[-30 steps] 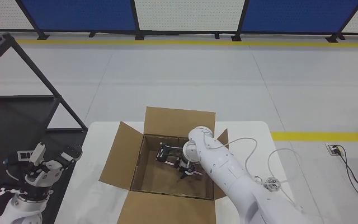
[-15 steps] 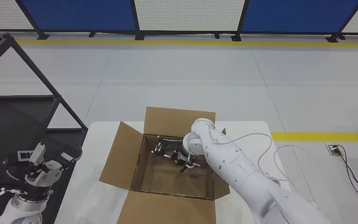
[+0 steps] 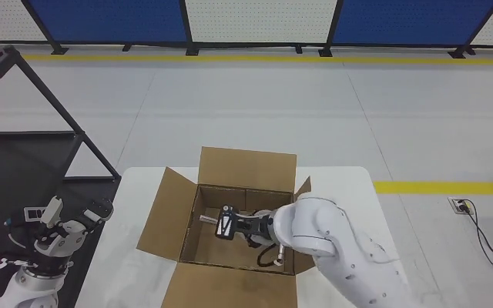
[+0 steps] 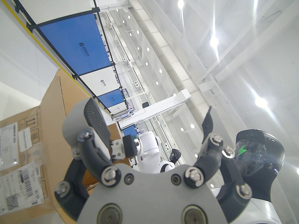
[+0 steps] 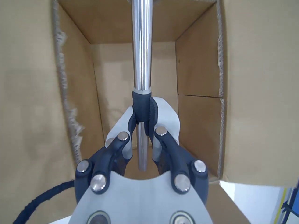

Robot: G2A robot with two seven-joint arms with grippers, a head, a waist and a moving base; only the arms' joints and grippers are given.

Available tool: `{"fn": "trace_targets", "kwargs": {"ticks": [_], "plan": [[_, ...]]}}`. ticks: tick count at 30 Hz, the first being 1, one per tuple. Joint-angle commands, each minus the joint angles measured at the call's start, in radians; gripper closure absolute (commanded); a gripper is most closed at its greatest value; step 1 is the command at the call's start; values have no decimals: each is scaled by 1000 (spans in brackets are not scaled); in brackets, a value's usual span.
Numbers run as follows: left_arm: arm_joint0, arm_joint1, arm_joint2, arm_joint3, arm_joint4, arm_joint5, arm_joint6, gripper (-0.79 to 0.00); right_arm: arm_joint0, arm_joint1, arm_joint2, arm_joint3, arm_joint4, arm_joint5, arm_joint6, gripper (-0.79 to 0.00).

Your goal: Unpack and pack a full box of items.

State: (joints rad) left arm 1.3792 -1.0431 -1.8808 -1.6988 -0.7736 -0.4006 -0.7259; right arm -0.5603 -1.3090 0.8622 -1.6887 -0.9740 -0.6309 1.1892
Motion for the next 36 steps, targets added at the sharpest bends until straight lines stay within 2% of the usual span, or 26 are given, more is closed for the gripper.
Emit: {"fn": "trace_targets", "kwargs": {"ticks": [1, 6, 11, 19, 21, 22, 34, 36], "plan": [[0, 0, 0, 0, 0, 0, 0, -785, -32, 28, 19, -92, -10, -1, -1, 0], [0, 0, 0, 0, 0, 0, 0, -785, -47, 62, 61, -197, 16, -14, -14, 0], [0, 0, 0, 0, 0, 0, 0, -785, -70, 72, 120, -290, 37, 27, -68, 0], [0, 0, 0, 0, 0, 0, 0, -785, -148, 94, 236, -447, 52, 28, -171, 0], [0, 0, 0, 0, 0, 0, 0, -785, -181, 101, 263, -493, 25, 37, -162, 0], [0, 0, 0, 0, 0, 0, 0, -785, -194, 106, 268, -509, -3, 38, -119, 0], [0, 0, 0, 0, 0, 0, 0, -785, -197, 107, 270, -513, -15, 50, -101, 0], [0, 0, 0, 0, 0, 0, 0, -785, -213, 108, 275, -522, -26, 58, -138, 0]]}}
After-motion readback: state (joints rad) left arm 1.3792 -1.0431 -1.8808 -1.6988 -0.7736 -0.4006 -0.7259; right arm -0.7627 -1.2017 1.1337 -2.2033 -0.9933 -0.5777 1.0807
